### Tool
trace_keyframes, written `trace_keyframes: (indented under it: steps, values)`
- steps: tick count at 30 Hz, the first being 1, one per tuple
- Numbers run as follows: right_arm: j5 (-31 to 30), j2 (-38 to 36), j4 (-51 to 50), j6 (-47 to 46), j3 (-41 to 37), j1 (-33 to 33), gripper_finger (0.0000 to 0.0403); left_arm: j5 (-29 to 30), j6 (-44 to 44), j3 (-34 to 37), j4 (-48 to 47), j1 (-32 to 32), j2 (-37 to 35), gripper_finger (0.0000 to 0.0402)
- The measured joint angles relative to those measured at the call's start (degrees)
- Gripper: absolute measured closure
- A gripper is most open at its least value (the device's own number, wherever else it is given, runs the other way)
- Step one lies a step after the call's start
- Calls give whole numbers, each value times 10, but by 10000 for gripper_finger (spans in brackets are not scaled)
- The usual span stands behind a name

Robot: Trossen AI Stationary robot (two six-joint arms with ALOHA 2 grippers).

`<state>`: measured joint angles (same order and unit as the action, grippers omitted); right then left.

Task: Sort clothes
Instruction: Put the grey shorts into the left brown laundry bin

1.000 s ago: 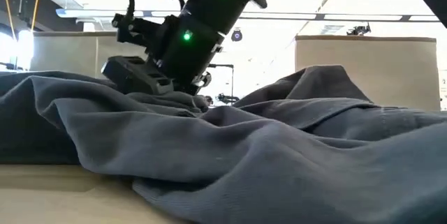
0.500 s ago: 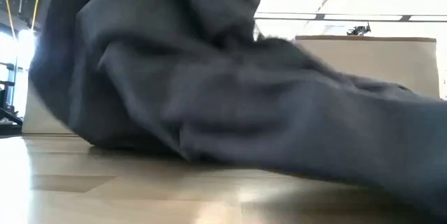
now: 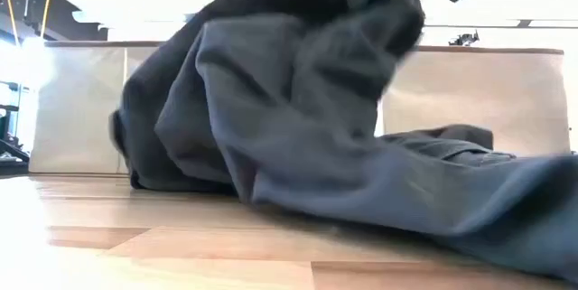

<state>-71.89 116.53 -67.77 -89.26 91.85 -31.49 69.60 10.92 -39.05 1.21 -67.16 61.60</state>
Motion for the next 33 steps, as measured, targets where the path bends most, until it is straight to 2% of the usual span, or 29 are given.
trace_keyframes:
  steps: [3, 5, 9, 12, 15, 17, 18, 20, 22, 25, 26, 29, 33]
  values:
    - [118, -6, 38, -21, -17, 25, 385, 0, -2, 0, 0, 4, 0, 248]
    - [210, -11, 59, 27, -10, 46, 385, 0, -2, 0, 2, 6, 0, 248]
    - [345, -31, 192, 269, 23, 85, 384, 0, -18, 0, 1, 12, 0, 248]
    - [546, -51, 352, 479, 27, 116, 384, 0, -29, 0, 1, 11, 0, 248]
    - [736, -60, 480, 621, 27, 136, 384, 0, -32, 0, 0, 11, 0, 248]
    - [778, -73, 521, 666, 27, 140, 384, 0, -32, 0, 0, 11, 0, 248]
    - [770, -83, 531, 675, 27, 141, 383, 0, -32, 0, 0, 11, 0, 248]
    - [703, -108, 533, 686, 27, 143, 384, 0, -28, 0, 3, 10, 0, 248]
    - [595, -131, 536, 702, 27, 142, 384, 2, -9, 0, 17, 10, 0, 248]
    - [391, -166, 561, 735, 27, 125, 384, 4, 42, 0, 54, 6, 0, 248]
    - [351, -178, 571, 754, 27, 118, 384, 4, 58, 0, 67, 6, 0, 248]
    - [279, -208, 598, 799, 27, 93, 383, 4, 93, 0, 93, 6, 0, 248]
    - [222, -229, 643, 838, 27, 64, 383, 5, 116, 0, 106, 6, 0, 248]
